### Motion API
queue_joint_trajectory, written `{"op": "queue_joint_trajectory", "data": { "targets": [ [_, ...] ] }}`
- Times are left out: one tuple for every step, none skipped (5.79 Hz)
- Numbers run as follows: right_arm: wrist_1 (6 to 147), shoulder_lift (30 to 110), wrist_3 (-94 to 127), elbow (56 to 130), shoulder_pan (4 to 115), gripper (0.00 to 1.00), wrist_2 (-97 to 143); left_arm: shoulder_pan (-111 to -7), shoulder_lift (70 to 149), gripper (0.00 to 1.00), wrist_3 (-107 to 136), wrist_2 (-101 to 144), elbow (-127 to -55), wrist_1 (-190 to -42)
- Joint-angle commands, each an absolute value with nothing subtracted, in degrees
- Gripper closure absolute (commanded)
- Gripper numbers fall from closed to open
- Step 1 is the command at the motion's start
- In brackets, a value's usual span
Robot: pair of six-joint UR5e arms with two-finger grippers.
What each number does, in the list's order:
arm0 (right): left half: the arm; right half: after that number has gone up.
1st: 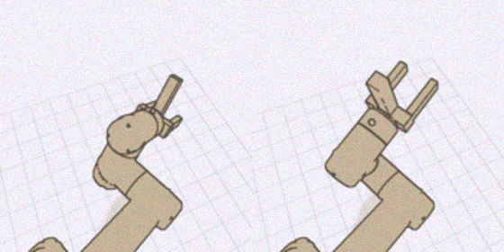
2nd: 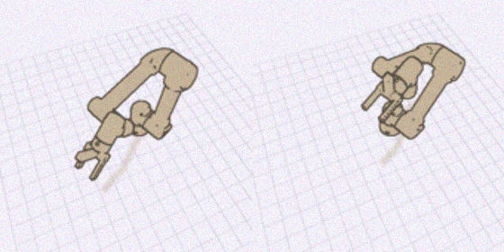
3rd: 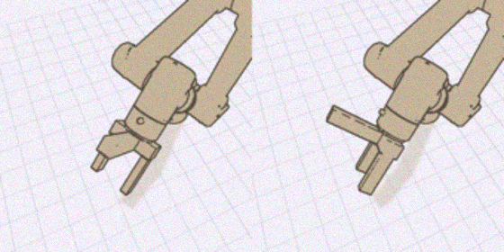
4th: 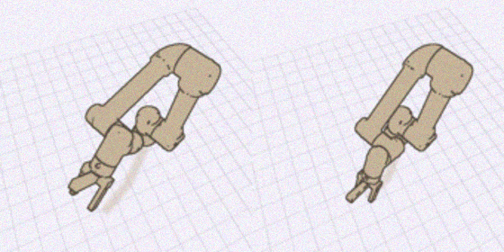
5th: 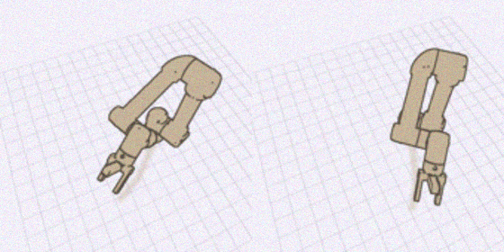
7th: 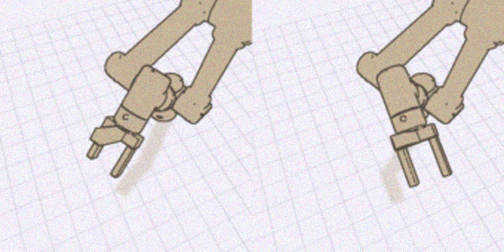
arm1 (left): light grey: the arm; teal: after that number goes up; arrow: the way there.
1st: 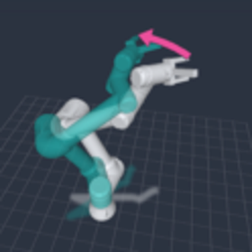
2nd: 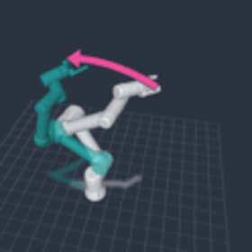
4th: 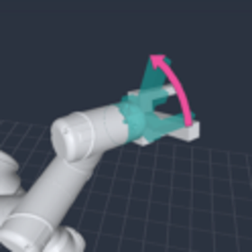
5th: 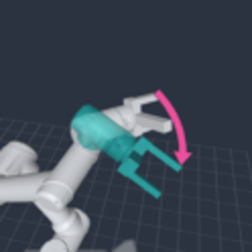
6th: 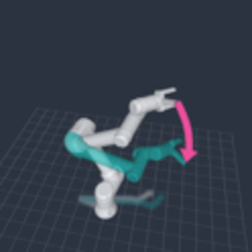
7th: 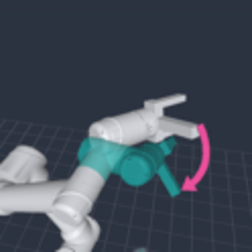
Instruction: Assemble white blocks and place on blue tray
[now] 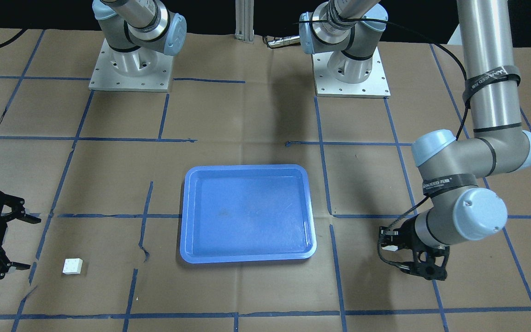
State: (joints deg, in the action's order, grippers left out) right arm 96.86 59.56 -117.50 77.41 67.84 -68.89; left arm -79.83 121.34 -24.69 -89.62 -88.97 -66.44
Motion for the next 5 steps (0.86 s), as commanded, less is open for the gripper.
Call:
{"op": "queue_joint_trajectory", "data": {
  "targets": [
    [103.2,56.0,-118.8,81.6,66.5,0.01,-62.4,-87.6,117.3,0.97,-41.6,-89.7,-89.6,-67.7],
    [105.0,54.6,-120.7,83.7,66.3,0.02,-60.1,-91.2,116.4,0.97,-56.2,-89.4,-90.0,-67.6],
    [105.7,53.0,-124.6,84.0,65.5,0.03,-59.2,-94.5,115.4,0.97,-62.2,-89.6,-91.2,-67.8],
    [105.8,51.8,-125.0,84.1,65.1,0.02,-58.2,-96.6,115.7,0.96,-70.7,-90.2,-92.9,-66.8],
    [105.8,51.0,-125.2,84.2,65.0,0.01,-58.3,-98.8,116.4,0.92,-79.9,-90.1,-93.6,-65.5]
  ]
}}
